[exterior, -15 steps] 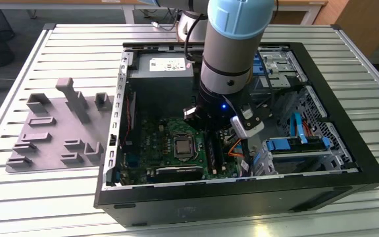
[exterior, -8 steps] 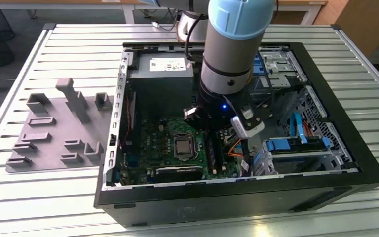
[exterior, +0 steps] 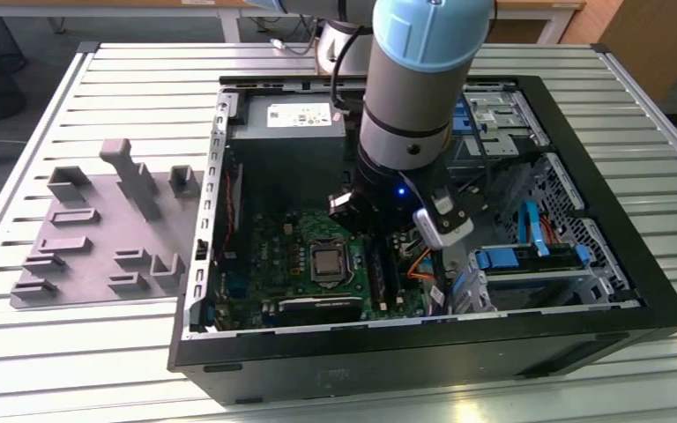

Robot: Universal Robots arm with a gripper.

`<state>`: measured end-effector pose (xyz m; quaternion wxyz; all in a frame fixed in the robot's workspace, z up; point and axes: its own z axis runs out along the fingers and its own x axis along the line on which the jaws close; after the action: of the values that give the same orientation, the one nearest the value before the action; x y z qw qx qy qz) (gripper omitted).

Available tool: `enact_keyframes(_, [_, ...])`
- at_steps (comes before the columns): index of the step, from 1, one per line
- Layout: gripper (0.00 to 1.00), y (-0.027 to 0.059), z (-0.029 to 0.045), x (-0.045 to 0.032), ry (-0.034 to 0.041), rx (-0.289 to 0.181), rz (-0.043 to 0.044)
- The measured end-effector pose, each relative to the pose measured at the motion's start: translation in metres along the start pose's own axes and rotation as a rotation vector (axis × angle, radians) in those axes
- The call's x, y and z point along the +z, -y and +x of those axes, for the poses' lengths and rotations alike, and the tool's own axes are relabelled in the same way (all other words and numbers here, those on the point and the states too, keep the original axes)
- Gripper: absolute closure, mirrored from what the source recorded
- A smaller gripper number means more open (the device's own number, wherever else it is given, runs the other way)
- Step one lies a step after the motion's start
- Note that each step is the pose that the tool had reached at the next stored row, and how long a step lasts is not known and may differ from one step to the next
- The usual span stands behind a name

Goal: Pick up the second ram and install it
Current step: 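Insert the second ram into the second slot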

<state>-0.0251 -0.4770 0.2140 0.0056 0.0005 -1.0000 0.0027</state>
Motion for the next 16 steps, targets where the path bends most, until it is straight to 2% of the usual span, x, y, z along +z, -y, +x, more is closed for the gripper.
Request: enact_keyframes(16, [0.86, 0.0000, 0.0000, -0.0003, -0.0001, 0.000, -0.0006])
